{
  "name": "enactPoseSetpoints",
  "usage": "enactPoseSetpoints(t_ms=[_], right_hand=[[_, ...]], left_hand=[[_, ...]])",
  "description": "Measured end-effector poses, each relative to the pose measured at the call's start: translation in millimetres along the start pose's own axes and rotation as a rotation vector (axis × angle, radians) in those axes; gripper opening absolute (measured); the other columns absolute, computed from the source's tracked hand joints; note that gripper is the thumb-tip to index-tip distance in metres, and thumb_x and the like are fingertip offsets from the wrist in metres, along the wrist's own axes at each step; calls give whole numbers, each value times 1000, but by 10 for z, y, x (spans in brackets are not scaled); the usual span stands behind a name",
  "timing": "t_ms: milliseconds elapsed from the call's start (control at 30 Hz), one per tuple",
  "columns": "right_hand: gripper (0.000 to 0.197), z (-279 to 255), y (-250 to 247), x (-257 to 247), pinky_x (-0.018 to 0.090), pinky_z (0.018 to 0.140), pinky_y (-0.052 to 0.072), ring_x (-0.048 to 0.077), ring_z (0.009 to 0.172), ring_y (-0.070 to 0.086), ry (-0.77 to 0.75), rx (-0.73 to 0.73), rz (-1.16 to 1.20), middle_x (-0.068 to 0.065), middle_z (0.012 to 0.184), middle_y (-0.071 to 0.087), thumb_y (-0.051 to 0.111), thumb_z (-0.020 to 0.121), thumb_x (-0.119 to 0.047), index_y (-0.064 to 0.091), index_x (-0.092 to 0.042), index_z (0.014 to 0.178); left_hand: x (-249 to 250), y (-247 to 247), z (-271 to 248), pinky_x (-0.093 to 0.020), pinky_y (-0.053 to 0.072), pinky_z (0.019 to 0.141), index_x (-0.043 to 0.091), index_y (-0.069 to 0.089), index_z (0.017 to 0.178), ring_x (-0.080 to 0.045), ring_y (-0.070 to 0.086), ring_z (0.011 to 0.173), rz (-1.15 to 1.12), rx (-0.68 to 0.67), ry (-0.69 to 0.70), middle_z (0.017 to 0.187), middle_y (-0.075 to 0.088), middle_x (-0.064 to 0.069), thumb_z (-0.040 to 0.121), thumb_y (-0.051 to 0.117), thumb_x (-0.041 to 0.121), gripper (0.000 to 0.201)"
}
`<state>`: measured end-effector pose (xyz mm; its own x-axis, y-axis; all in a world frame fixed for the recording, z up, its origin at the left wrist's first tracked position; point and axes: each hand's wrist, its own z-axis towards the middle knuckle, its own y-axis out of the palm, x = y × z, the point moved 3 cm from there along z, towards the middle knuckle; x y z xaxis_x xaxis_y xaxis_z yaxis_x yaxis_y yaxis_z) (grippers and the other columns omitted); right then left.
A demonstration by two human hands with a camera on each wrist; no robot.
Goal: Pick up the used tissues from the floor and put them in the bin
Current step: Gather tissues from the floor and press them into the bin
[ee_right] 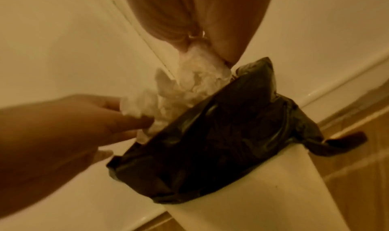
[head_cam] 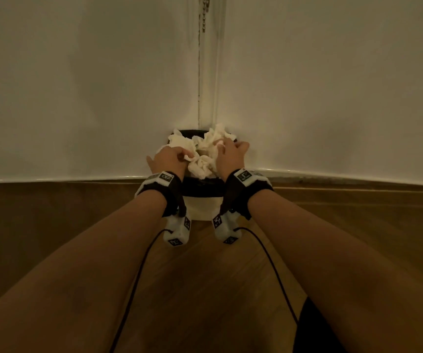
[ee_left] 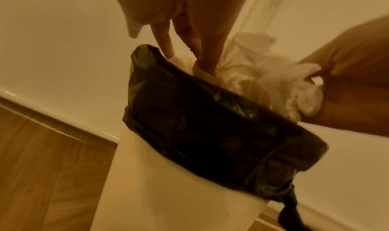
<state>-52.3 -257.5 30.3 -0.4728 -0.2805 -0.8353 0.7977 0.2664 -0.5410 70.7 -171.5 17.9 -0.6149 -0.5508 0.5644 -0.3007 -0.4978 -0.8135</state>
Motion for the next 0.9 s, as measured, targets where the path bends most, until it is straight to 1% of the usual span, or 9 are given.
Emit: enactPoseSetpoints(t_ms=[67, 100, 200, 300, 400, 533, 667, 800, 900], right_hand=[[30, -22, -7, 18, 12, 93, 32, 16, 92, 50, -77, 3, -25, 8, 115, 37, 43, 98, -10, 58, -1, 121], [29, -17, -2, 53, 14, 95, 32, 19, 99, 51, -109, -21, -71, 5, 108, 43, 45, 97, -9, 61, -4, 120], [25, -41, -55, 179, 33, 97, 38, 27, 115, 45, -122, -17, -380, 5, 111, 57, 50, 95, -19, 69, -21, 112], [27, -54, -71, 201, 33, 94, 34, 24, 105, 50, -176, -16, -655, 4, 108, 62, 42, 97, -18, 68, -22, 104], [27, -93, -26, 127, 33, 96, 36, 27, 111, 48, -151, -70, -554, 12, 117, 58, 40, 97, -15, 62, -10, 112], [38, -231, 148, 16, 44, 96, 41, 36, 118, 42, -180, -233, -560, 22, 131, 42, 31, 99, -29, 46, -11, 129], [34, -229, 185, 45, 38, 92, 45, 35, 109, 53, -228, -293, -638, 18, 137, 32, 38, 99, -20, 48, -15, 132], [28, -126, 170, 66, 35, 88, 46, 32, 106, 57, -247, -278, -708, 17, 126, 50, 38, 99, -11, 61, -2, 112], [25, -35, 166, 77, 33, 80, 47, 28, 103, 58, -225, -211, -756, 14, 110, 63, 43, 95, -10, 68, -5, 100]], left_hand=[[-31, 103, 16, -49, 11, 114, 28, 68, 103, -26, 47, 120, 61, -22, -40, 129, 51, -1, 90, 52, 28, 21], [-40, 146, 15, -47, 7, 115, 25, 63, 116, -25, 40, 128, 64, -37, -48, 141, 39, -2, 90, 50, 27, 29], [-50, 224, 5, -40, 4, 116, 14, 37, 142, -27, 17, 141, 175, -111, -4, 156, 4, -10, 95, 42, 28, 49], [-13, 257, -30, -42, 15, 117, 13, 27, 146, -31, 19, 140, 416, -179, 185, 153, 19, -16, 95, 42, 24, 54], [81, 255, -89, -39, 32, 105, 7, 44, 135, -29, 43, 125, 388, -241, 299, 136, 47, -14, 95, 36, 23, 43], [83, 216, -86, -37, 46, 85, 10, 46, 130, -30, 59, 100, 192, -287, 181, 116, 62, -14, 98, 15, 48, 59], [27, 224, -53, -35, 45, 65, 17, 19, 136, -31, 61, 73, 190, -255, 158, 88, 63, -13, 98, 31, 39, 45], [59, 277, 24, -38, 42, 78, 7, 43, 127, -34, 54, 105, 349, -320, 131, 122, 52, -17, 100, 32, 22, 33], [61, 373, 15, -38, 44, 86, 8, 40, 136, -34, 52, 113, 382, -288, 81, 140, 35, -15, 99, 38, 18, 39]])
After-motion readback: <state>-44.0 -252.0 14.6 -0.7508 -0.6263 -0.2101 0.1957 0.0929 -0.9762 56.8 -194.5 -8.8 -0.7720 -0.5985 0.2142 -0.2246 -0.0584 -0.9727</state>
